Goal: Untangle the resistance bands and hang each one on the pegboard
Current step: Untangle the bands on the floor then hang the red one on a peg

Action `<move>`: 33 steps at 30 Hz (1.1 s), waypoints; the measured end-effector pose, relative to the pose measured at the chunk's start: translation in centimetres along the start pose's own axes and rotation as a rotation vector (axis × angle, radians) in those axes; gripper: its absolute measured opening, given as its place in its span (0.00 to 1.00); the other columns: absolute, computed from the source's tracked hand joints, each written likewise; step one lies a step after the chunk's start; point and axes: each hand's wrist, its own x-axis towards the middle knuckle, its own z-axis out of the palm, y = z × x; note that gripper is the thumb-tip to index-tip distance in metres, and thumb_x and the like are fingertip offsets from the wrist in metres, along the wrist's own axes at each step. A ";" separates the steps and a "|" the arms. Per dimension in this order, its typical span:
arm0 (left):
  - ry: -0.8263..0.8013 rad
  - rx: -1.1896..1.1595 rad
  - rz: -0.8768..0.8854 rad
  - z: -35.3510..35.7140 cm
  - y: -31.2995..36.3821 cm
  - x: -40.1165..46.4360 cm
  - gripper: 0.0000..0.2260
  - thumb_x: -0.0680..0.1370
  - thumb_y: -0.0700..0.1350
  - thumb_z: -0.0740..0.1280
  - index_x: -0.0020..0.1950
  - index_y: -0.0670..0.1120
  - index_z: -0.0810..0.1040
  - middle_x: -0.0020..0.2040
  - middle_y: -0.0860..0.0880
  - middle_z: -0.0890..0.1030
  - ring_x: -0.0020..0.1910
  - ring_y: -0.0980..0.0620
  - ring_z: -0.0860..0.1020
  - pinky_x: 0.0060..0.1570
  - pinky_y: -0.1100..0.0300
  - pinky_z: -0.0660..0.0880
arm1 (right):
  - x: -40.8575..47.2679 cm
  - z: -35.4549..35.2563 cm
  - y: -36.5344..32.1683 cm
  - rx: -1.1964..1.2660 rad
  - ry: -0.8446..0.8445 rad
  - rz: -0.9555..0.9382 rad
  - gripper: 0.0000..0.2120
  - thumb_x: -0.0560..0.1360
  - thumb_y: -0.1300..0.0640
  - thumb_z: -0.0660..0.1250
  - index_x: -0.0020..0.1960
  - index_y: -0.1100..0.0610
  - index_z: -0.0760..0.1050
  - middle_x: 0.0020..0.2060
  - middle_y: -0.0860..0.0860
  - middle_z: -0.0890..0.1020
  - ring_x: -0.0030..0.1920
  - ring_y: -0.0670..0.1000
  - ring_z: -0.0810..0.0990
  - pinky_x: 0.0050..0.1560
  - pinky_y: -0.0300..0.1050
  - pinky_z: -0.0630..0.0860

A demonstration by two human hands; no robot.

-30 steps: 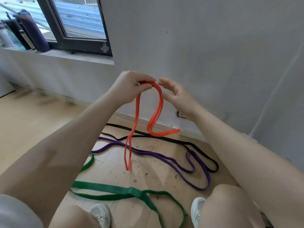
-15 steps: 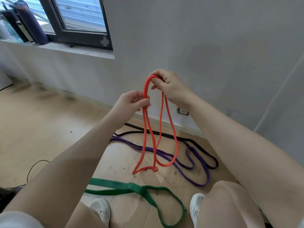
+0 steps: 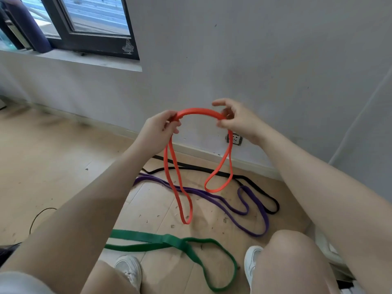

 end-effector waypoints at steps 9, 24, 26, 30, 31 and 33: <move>-0.040 0.171 0.241 -0.3 4.1 3.3 0.12 0.79 0.40 0.62 0.62 0.44 0.72 0.48 0.51 0.78 0.41 0.58 0.77 0.46 0.65 0.74 | 0.8 2.4 -1.5 0.128 0.004 -0.155 0.07 0.77 0.59 0.64 0.51 0.49 0.72 0.46 0.49 0.80 0.51 0.50 0.79 0.56 0.44 0.76; 0.124 -0.491 -0.222 1.4 -1.2 1.4 0.05 0.77 0.38 0.66 0.48 0.46 0.78 0.41 0.48 0.80 0.37 0.55 0.80 0.47 0.59 0.80 | 2.0 1.3 1.5 0.153 0.107 -0.018 0.06 0.75 0.61 0.67 0.44 0.51 0.74 0.33 0.48 0.78 0.34 0.47 0.76 0.43 0.44 0.74; 0.116 -0.421 -0.150 1.0 -0.4 2.5 0.05 0.77 0.39 0.66 0.49 0.48 0.79 0.41 0.50 0.80 0.37 0.57 0.79 0.47 0.60 0.79 | 1.4 1.2 1.6 0.067 -0.049 0.012 0.08 0.75 0.58 0.68 0.52 0.50 0.74 0.35 0.47 0.78 0.35 0.45 0.77 0.41 0.40 0.74; 0.028 -0.339 -0.054 1.3 1.8 3.8 0.06 0.76 0.40 0.67 0.49 0.50 0.80 0.40 0.50 0.80 0.40 0.55 0.79 0.47 0.61 0.79 | 1.4 1.8 0.6 0.226 -0.090 -0.053 0.05 0.78 0.58 0.63 0.52 0.51 0.73 0.38 0.48 0.79 0.39 0.44 0.78 0.46 0.39 0.78; 0.016 -0.328 -0.036 1.5 2.1 3.9 0.06 0.76 0.40 0.67 0.49 0.51 0.80 0.41 0.50 0.80 0.41 0.54 0.79 0.48 0.60 0.79 | 1.6 2.0 0.4 0.292 -0.061 -0.056 0.04 0.79 0.59 0.61 0.51 0.51 0.73 0.37 0.49 0.78 0.39 0.46 0.78 0.47 0.42 0.79; 0.028 -0.335 -0.027 1.8 2.5 4.2 0.08 0.76 0.41 0.67 0.48 0.53 0.80 0.42 0.51 0.81 0.44 0.53 0.79 0.50 0.56 0.79 | 2.0 2.3 0.2 0.371 -0.032 -0.056 0.05 0.80 0.60 0.59 0.49 0.52 0.71 0.35 0.50 0.77 0.36 0.47 0.77 0.44 0.43 0.79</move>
